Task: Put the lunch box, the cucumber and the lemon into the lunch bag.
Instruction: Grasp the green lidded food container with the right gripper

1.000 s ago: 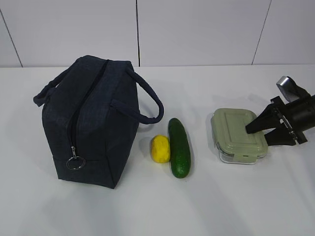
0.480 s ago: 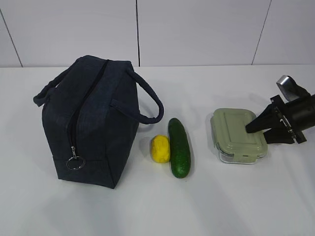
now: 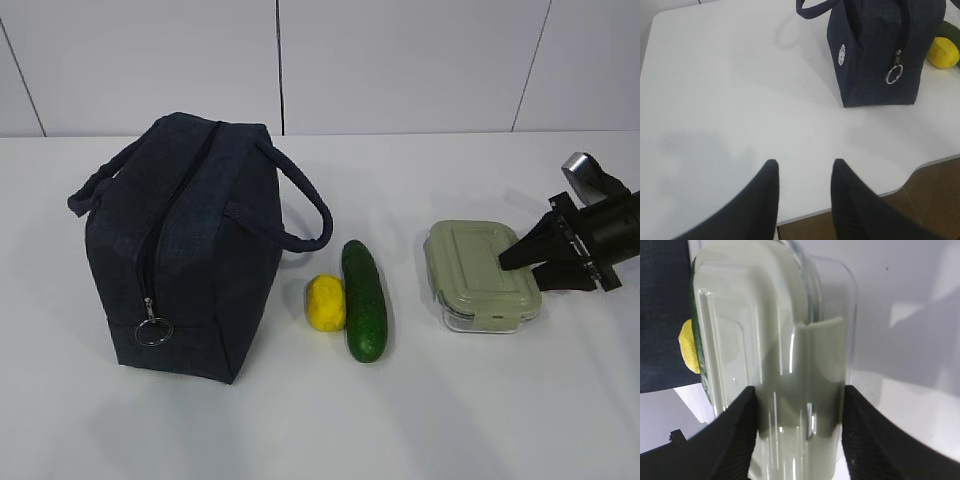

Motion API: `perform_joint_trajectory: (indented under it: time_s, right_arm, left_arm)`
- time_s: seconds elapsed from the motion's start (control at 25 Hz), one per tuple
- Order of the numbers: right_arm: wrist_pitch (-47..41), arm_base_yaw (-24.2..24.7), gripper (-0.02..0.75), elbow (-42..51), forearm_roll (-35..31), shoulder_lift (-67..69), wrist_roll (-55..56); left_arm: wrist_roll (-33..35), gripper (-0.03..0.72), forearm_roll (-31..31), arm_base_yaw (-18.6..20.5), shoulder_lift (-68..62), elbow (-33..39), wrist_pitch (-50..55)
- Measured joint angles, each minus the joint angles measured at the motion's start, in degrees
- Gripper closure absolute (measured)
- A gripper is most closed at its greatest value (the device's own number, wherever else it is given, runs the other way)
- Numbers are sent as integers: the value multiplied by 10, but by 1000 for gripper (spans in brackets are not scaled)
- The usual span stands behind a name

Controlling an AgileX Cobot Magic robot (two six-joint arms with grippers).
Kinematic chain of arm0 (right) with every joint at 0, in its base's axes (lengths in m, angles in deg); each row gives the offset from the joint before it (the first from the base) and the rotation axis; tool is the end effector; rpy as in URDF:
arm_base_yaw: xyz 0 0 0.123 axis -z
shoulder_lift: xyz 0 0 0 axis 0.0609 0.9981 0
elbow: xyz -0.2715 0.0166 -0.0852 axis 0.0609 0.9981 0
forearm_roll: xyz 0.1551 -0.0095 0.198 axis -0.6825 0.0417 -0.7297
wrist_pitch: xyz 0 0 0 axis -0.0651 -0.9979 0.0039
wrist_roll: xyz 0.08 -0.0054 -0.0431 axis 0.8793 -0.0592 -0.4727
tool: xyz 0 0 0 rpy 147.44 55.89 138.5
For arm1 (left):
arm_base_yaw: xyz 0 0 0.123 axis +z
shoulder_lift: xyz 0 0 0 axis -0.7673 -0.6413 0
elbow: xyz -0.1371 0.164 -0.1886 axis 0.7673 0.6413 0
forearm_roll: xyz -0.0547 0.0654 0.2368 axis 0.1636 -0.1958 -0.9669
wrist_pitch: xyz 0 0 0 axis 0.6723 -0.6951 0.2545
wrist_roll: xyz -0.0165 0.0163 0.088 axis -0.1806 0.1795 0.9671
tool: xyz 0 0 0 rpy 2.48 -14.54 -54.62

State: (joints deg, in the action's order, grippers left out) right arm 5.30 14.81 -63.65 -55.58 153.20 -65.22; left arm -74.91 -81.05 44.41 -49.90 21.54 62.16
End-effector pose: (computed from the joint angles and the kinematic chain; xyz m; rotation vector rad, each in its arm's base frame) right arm 0.3958 -0.0570 0.1108 0.1070 2.7278 1.2928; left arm -0.0068 -0.0064 0.2757 0.2326 2.0826 -0.0934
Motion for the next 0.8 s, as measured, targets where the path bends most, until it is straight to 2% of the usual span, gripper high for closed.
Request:
perform_joint_trajectory:
  time_s: [0.8]
  right_arm:
    - [0,0,358,0,0,0,-1]
  left_arm:
    - [0,449,0,0,0,0,0]
